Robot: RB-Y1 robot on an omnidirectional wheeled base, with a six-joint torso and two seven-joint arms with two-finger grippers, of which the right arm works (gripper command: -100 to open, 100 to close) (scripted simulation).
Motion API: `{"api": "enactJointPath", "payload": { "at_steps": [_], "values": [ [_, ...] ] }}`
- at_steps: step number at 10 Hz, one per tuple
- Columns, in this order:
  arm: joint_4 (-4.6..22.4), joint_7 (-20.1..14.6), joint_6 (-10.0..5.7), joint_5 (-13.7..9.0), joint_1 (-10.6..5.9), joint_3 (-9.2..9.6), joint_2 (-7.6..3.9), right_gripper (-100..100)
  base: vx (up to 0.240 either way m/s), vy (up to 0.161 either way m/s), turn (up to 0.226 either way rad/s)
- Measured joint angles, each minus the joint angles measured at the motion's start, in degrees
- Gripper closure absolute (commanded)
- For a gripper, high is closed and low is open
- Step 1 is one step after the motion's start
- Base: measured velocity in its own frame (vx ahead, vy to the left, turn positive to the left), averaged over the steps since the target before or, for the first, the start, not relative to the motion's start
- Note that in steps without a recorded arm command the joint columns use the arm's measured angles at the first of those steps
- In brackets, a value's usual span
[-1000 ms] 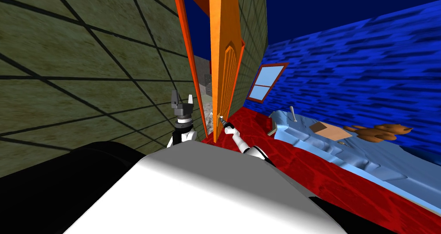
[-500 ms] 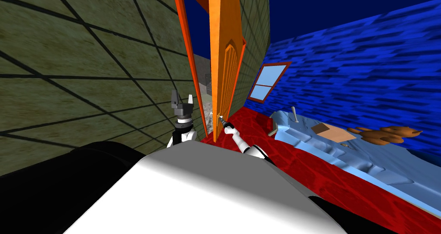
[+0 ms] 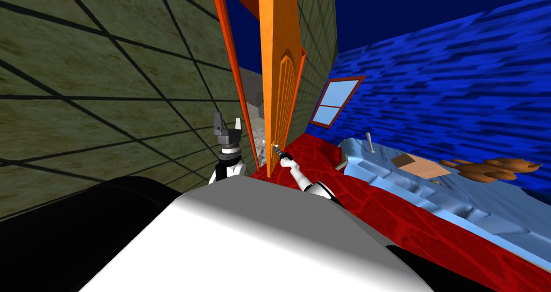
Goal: Pull the door open
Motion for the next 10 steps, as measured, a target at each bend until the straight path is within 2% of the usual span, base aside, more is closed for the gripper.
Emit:
{"api": "enactJointPath", "payload": {
  "at_steps": [1,2,3,4,5,6,7,8,10],
  "values": [
    [0.3,0.0,0.25,0.3,-0.18,-0.42,0.28,100,0.004,0.010,0.010],
    [-0.4,-0.1,0.18,0.0,0.23,-0.04,-0.28,100,0.013,0.008,-0.008],
    [0.6,-0.3,-0.68,-0.8,-0.40,0.93,-0.29,100,0.003,-0.059,0.091],
    [-0.1,-0.6,0.17,-1.5,0.04,0.26,-0.45,100,-0.010,-0.068,0.052],
    [0.3,-1.1,0.52,-2.8,-0.50,0.72,-0.72,100,0.008,-0.099,0.078],
    [1.5,-2.1,0.24,-6.1,-1.63,2.42,-1.44,100,0.012,-0.096,0.038],
    [1.1,-2.4,0.73,-6.2,-1.05,1.82,-1.15,100,-0.007,-0.042,0.003],
    [-0.3,-2.0,2.18,-4.3,0.24,-0.44,-0.44,100,0.002,-0.085,0.065],
    [-1.8,-2.7,4.39,-5.8,1.20,-1.79,-0.68,100,0.000,-0.057,0.028]
  ]
}}
